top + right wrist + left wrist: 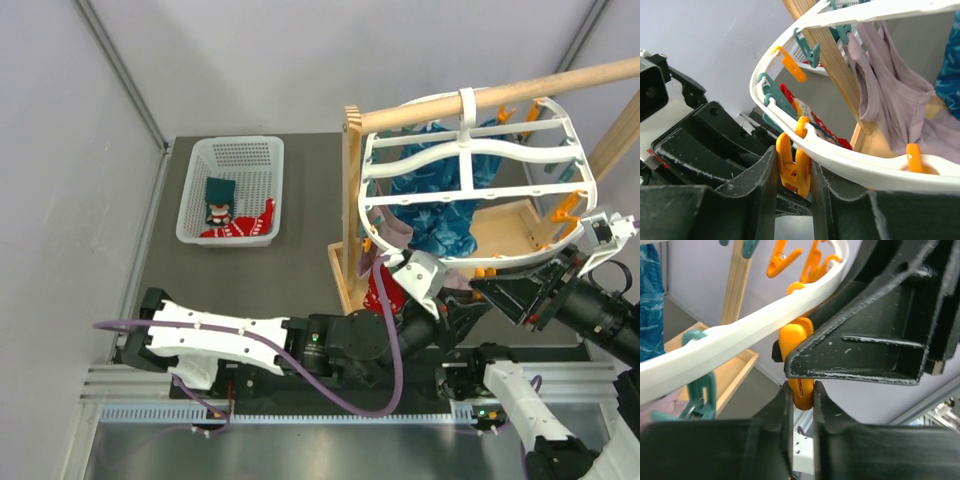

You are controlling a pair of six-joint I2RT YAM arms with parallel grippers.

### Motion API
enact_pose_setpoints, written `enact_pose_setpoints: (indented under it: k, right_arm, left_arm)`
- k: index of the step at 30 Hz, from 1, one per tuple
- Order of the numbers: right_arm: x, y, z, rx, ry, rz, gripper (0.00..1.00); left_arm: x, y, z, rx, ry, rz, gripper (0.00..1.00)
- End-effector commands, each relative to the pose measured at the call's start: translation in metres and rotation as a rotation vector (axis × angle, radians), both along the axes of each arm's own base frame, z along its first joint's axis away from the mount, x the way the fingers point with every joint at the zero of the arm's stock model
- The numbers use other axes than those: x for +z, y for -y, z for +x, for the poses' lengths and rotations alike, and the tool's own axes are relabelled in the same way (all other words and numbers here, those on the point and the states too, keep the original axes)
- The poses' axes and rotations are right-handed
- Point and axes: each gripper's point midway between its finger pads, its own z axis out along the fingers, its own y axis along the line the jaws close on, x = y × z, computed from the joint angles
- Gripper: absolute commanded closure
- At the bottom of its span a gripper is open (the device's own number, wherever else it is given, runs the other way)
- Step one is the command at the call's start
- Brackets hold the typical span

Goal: Clip the socks to the hanger
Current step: Open the clamp at the hanger.

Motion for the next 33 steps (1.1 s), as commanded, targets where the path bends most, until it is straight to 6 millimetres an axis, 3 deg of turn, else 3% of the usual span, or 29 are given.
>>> enact_pose_setpoints:
  k: [1,2,3,7,13,17,20,23,24,26,27,33]
  right_arm:
    - [0.002,-0.005,-0.008,0.035,-0.006,0.019,0.91]
    - [0.001,-0.003,-0.007,0.022,-0.008,0.015,0.82]
    - [-0.001,-0.001,-0.008,0.006,-0.023,0.007,0.64]
    - [-0.007,0.014,0.003,-0.087,-0.044,-0.063,0.48]
    - [-0.008,0.023,0.01,-0.157,-0.045,-0.087,0.47]
    - [-0.014,0.028,0.015,-0.18,-0.054,-0.105,0.5]
    - [-0.015,0.029,0.016,-0.19,-0.055,-0.11,0.57]
    - [-0.017,0.03,0.019,-0.194,-0.059,-0.119,0.71]
    - [-0.018,0.031,0.019,-0.196,-0.062,-0.121,0.84]
    - [-0.019,0.032,0.021,-0.199,-0.062,-0.126,1.0]
    - [-0.019,0.031,0.021,-0.197,-0.06,-0.124,1.0]
    - [-0.024,0.031,0.021,-0.195,-0.067,-0.13,1.0]
  left_arm:
    - [0.022,0.003,0.005,0.032,0.027,-0.015,0.99]
    - [0.019,0.009,0.006,0.044,0.033,0.016,1.0]
    - [0.017,0.01,0.007,0.063,0.043,0.038,1.0]
    - [0.007,0.009,0.007,0.175,0.084,0.131,1.0]
    - [-0.005,0.014,0.004,0.288,0.151,0.24,1.0]
    - [-0.003,0.016,0.001,0.295,0.176,0.252,1.0]
    - [-0.003,0.017,0.0,0.298,0.18,0.256,1.0]
    - [-0.004,0.019,-0.002,0.28,0.181,0.254,1.0]
    - [-0.004,0.02,-0.004,0.262,0.182,0.25,0.81]
    - [-0.003,0.015,-0.005,0.246,0.163,0.22,0.56]
    - [-0.003,0.014,-0.008,0.219,0.161,0.204,0.37]
    - [0.018,-0.023,-0.025,-0.038,0.113,0.033,0.26]
